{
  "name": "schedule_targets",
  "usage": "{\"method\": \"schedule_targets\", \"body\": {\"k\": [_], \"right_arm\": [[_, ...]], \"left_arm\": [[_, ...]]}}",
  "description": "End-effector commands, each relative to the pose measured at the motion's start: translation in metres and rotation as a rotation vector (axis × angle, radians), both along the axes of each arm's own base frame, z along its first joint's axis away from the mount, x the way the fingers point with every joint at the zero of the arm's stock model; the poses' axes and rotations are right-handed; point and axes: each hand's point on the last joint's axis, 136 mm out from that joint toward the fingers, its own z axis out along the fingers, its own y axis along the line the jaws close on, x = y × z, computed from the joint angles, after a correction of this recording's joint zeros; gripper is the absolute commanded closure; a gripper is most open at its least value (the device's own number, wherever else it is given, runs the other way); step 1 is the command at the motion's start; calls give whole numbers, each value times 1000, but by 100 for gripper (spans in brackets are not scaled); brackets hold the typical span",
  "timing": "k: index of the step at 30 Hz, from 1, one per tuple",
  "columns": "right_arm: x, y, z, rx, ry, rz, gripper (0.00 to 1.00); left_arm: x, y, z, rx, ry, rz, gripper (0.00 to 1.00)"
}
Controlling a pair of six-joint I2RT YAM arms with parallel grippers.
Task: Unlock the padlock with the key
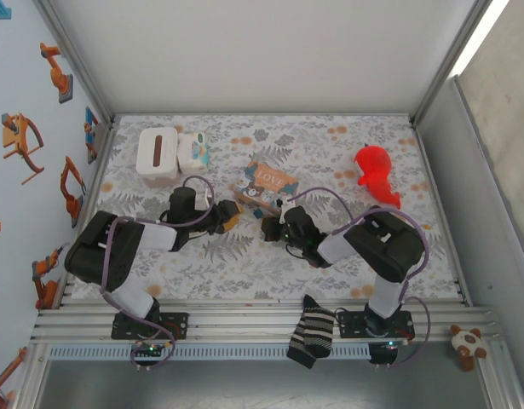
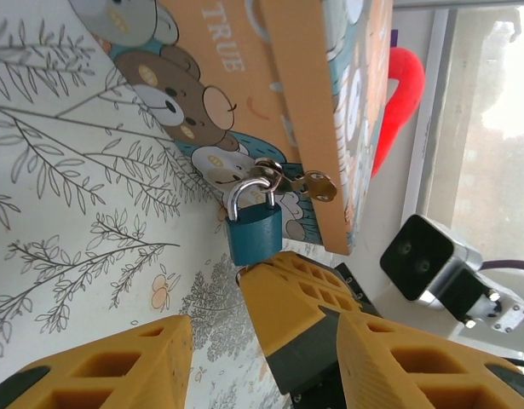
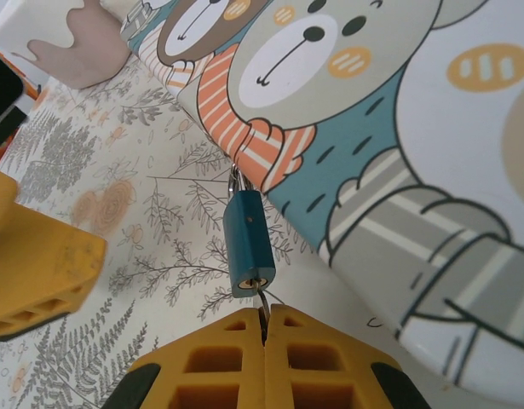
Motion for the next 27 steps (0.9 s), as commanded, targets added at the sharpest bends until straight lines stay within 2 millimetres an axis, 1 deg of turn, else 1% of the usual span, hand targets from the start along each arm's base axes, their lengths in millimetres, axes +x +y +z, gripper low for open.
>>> {"method": "schedule_targets", "body": {"k": [1, 5, 8, 15, 27], "right_arm": [[3, 11, 19, 66, -7, -11, 100], [2, 11, 20, 75, 6, -20, 100], [1, 11, 19, 73, 13, -21, 100], [1, 12, 19, 80, 27, -26, 100], [-2, 18, 20, 86, 54, -25, 100]], "left_arm": [[2, -11, 3, -40, -13, -8, 53], [4, -20, -2, -62, -4, -4, 56], [8, -22, -1, -84, -10, 5, 57], [8, -26, -13, -77, 15, 6, 60], [16, -34, -16, -96, 9, 9, 62]]}}
